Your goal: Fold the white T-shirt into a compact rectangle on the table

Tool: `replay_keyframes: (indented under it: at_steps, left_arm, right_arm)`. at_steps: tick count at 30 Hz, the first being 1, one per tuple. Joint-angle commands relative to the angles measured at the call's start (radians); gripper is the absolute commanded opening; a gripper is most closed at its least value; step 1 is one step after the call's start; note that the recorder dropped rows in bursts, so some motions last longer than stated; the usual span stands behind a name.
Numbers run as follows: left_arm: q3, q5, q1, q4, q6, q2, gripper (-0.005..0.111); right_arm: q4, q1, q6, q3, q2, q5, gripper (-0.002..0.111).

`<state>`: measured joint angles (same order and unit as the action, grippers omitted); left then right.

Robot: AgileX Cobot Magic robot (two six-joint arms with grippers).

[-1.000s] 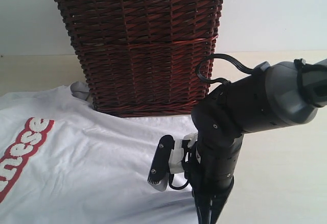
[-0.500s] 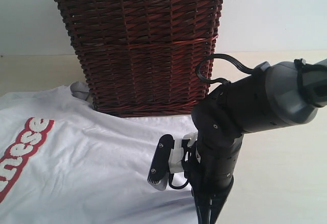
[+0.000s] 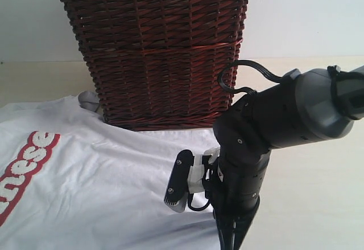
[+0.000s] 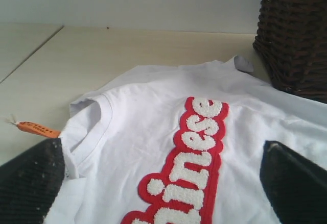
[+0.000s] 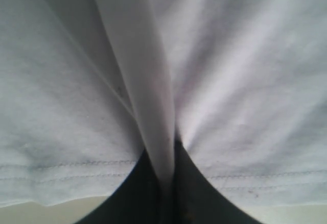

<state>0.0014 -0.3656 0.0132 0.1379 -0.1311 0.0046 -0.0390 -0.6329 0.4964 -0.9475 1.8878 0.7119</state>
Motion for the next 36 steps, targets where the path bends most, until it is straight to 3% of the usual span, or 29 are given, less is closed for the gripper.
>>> replay_keyframes:
  at_steps: [1, 11, 19, 26, 32, 35, 36]
  left_arm:
    - [-0.001, 0.040, -0.006, 0.047, 0.001, -0.005, 0.105]
    - [-0.001, 0.392, -0.006, -0.038, -0.019, -0.005, 0.105]
    - [-0.001, 0.755, -0.006, -0.038, -0.303, -0.005, 0.105]
    - [-0.001, 1.053, -0.006, -0.037, -0.315, -0.005, 0.105]
    - [-0.006, 1.029, -0.006, 0.112, -0.357, -0.005, 0.105]
    - [-0.096, 0.829, -0.006, 0.128, -0.337, -0.005, 0.105]
    - [-0.153, 0.692, -0.006, 0.133, -0.314, 0.008, 0.105]
  right_arm:
    - [-0.022, 0.004, 0.006, 0.003, 0.015, -0.030, 0.000]
    - [-0.024, 0.004, 0.006, 0.003, 0.015, -0.030, 0.000]
    - [-0.024, 0.004, 0.006, 0.003, 0.015, -0.030, 0.000]
    - [-0.019, 0.004, 0.006, 0.003, 0.015, -0.030, 0.000]
    - [-0.019, 0.004, 0.006, 0.003, 0.015, -0.030, 0.000]
    - [-0.019, 0.004, 0.006, 0.003, 0.015, -0.030, 0.000]
    - [-0.019, 0.004, 0.006, 0.003, 0.015, -0.030, 0.000]
